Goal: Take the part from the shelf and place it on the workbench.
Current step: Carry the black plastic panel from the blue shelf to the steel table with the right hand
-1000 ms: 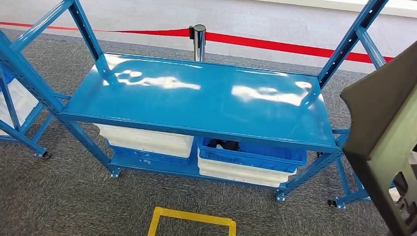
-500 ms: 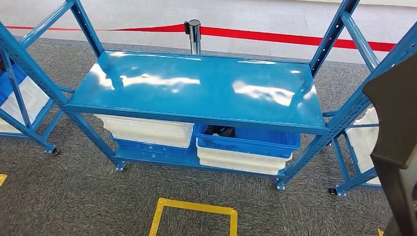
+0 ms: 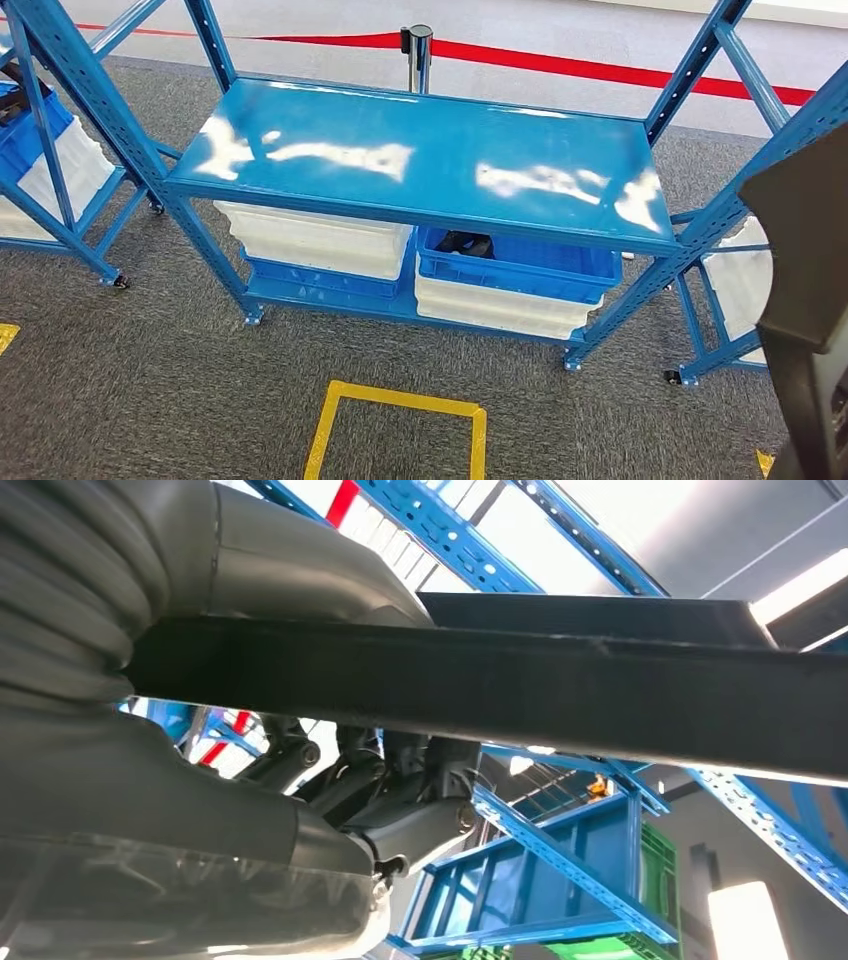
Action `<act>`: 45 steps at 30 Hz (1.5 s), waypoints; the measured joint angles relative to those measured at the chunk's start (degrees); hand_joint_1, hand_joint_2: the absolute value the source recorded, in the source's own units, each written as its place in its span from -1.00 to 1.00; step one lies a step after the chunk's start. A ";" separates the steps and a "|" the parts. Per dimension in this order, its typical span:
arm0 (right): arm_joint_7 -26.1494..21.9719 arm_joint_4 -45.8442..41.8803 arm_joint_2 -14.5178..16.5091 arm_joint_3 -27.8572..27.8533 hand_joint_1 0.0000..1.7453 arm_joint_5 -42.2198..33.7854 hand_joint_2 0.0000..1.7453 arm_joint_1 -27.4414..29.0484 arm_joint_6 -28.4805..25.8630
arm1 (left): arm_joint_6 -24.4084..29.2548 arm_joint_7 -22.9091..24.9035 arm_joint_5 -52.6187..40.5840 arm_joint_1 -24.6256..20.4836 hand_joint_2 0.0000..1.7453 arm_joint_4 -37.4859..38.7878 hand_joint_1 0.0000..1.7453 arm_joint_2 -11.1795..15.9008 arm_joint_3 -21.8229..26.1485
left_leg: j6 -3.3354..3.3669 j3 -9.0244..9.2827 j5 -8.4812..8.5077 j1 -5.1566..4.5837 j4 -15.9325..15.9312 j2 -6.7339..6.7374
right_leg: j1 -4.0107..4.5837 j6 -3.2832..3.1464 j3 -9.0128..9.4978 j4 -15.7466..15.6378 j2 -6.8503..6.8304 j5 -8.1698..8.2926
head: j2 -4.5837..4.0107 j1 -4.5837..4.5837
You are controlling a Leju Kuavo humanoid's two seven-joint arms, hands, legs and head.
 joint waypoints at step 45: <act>1.61 -4.56 0.26 -2.03 1.00 1.74 1.00 4.52 -0.04 | -0.85 1.72 -2.30 -0.48 1.00 0.20 -1.00 -0.48 -0.30 | -1.92 -5.91 -9.78 -0.10 16.54 -0.28 | 0.63 -2.61 8.33 -18.90 -0.18 8.21 | 0.00 -0.61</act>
